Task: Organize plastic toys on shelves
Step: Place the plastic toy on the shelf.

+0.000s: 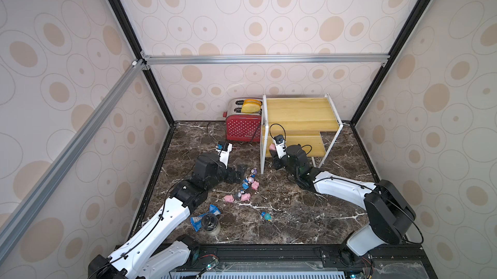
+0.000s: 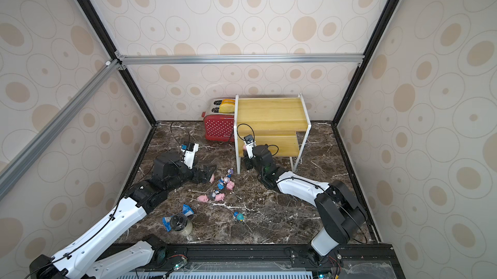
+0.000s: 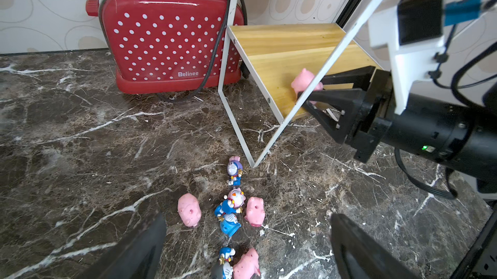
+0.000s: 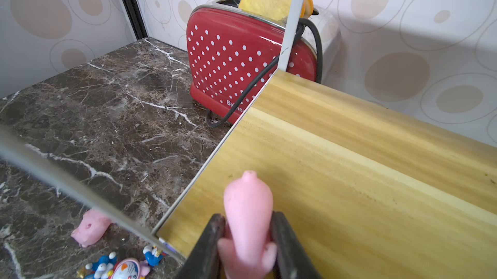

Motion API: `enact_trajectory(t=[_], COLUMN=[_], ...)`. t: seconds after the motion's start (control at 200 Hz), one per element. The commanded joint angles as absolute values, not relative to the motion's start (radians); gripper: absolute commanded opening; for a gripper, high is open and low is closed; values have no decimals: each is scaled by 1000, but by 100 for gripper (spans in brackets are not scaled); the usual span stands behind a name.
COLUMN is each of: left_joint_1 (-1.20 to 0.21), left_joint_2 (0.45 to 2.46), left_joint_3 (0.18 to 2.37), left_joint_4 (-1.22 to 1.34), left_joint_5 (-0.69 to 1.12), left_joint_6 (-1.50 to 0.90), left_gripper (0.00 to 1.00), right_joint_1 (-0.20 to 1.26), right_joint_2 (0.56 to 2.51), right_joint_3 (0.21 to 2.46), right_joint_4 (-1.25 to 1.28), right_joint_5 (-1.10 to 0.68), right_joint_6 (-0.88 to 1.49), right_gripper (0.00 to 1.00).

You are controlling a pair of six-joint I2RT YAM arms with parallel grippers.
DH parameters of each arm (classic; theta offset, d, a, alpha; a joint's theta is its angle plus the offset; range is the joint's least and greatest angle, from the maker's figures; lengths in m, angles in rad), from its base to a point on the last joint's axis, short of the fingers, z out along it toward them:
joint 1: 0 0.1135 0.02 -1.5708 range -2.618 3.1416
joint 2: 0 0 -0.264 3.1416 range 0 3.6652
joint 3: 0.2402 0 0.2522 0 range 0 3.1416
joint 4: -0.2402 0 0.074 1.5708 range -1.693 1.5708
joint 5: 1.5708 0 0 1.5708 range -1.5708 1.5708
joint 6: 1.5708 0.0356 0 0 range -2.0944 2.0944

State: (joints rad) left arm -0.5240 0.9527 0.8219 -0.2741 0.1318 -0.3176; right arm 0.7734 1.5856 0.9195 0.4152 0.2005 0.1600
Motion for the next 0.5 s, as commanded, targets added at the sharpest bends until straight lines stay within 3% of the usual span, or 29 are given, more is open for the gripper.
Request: enact_trajectory(t=[0.0,0.255,0.496], left_joint_1=[-531,-531,-531], left_joint_2=[934,931,928], left_joint_3=[822,818,811], left_joint_4=[-301,-304,-299], left_joint_5=[130,126,124], left_joint_6=[-317,-318,-316], left_gripper=[99,99,99], right_joint_1=[770,770,770], right_joint_2=[1617,1640,1600], right_joint_3=[937,945,925], right_joint_4=[440,444,435], right_joint_5=[234,239,219], right_joint_6=[178,187,177], right_gripper=[33,39,54])
